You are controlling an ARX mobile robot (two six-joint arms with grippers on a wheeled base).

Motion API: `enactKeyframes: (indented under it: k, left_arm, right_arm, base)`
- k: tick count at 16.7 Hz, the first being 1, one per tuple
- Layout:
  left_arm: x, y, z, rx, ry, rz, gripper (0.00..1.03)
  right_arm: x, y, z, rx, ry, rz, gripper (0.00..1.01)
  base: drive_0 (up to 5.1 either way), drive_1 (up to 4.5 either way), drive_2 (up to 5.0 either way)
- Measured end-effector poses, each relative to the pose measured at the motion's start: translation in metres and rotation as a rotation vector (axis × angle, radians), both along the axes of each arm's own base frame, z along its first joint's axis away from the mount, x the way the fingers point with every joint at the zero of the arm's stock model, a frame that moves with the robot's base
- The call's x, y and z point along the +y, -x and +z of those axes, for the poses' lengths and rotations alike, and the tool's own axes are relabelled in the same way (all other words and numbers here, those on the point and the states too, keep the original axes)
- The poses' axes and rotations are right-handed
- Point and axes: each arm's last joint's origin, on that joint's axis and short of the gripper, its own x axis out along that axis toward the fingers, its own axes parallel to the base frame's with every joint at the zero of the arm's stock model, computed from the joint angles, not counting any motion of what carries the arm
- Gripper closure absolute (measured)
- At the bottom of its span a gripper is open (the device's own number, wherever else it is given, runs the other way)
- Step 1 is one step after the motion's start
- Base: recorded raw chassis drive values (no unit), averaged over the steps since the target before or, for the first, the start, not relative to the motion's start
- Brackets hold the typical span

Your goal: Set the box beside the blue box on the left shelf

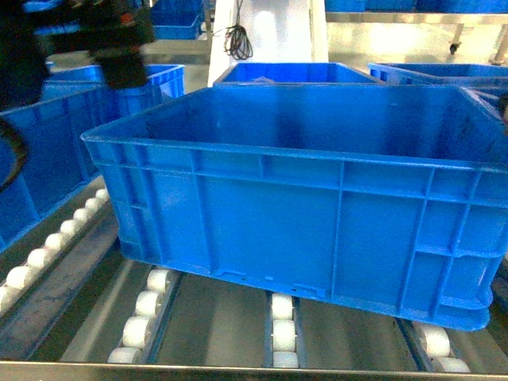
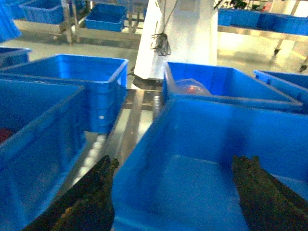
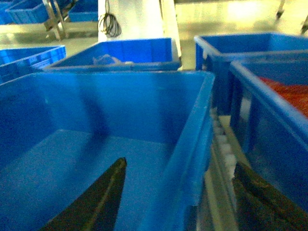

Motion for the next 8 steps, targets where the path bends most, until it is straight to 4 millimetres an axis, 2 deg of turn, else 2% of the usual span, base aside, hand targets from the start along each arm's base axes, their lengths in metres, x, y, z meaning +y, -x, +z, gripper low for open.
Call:
enactKeyframes:
  k: [4,8]
  left_arm:
    - [0.026,0.025,-0.01,-0.02,-0.053,0.031,0.49]
    - [0.039,0.044,-0.015,-0.026,-0.07,0.024,0.67]
  right_arm:
    - [-0.01,0.023,0.008,-0.112,0.042,-0.018,0.55]
    - [-0.013,0.041,0.006,-0.125,0.057,-0.008,0.73]
  base:
    - [0.0,0.0,0.0]
    - [0.0,0.0,0.0]
